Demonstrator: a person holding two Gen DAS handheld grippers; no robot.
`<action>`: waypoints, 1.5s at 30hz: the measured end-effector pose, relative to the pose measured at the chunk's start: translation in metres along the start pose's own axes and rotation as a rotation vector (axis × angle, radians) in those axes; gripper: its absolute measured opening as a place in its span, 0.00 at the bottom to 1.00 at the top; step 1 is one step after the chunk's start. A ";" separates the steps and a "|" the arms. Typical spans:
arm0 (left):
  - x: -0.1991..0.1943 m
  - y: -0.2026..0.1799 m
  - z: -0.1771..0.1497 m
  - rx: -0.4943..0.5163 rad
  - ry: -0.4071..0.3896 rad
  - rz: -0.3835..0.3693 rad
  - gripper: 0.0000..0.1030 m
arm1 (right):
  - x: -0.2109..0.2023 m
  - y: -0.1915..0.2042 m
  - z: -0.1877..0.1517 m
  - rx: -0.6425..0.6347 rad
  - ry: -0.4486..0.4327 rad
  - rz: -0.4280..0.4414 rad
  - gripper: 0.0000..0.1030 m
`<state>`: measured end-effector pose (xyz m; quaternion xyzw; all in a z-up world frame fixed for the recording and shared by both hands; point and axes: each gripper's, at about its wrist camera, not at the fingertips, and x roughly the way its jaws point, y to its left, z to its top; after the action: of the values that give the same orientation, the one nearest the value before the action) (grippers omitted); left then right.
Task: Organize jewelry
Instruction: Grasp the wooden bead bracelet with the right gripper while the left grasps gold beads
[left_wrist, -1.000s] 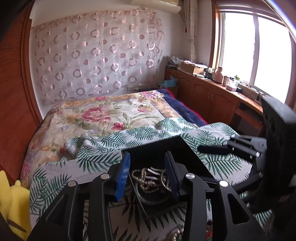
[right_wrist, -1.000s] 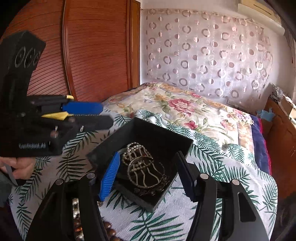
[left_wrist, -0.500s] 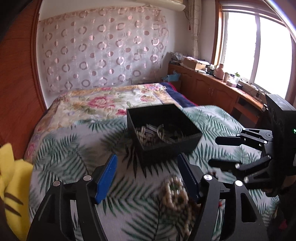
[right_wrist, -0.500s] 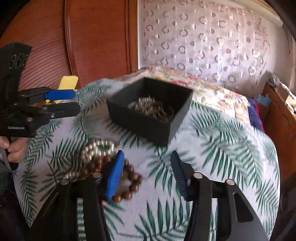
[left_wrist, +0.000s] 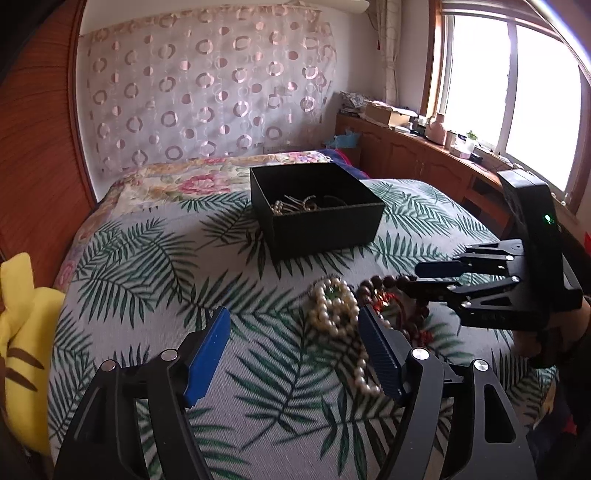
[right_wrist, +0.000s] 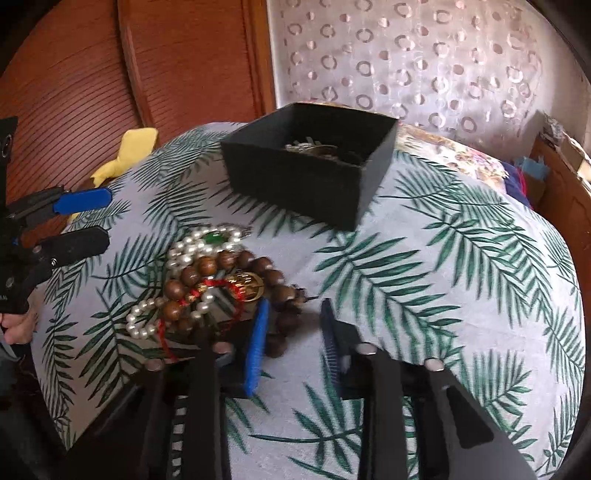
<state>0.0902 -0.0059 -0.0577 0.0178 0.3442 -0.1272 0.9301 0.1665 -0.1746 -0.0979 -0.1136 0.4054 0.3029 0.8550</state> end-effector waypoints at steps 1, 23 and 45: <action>-0.001 0.000 -0.002 0.000 0.000 -0.001 0.66 | -0.003 0.003 0.000 -0.015 -0.006 -0.016 0.14; 0.012 -0.023 -0.025 0.026 0.103 -0.089 0.37 | -0.106 0.025 0.013 -0.053 -0.292 -0.111 0.14; 0.040 -0.032 -0.019 0.076 0.198 -0.149 0.06 | -0.103 0.011 -0.003 -0.005 -0.244 -0.103 0.14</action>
<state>0.0992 -0.0431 -0.0965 0.0399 0.4295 -0.2066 0.8782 0.1079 -0.2111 -0.0204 -0.0984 0.2911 0.2713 0.9121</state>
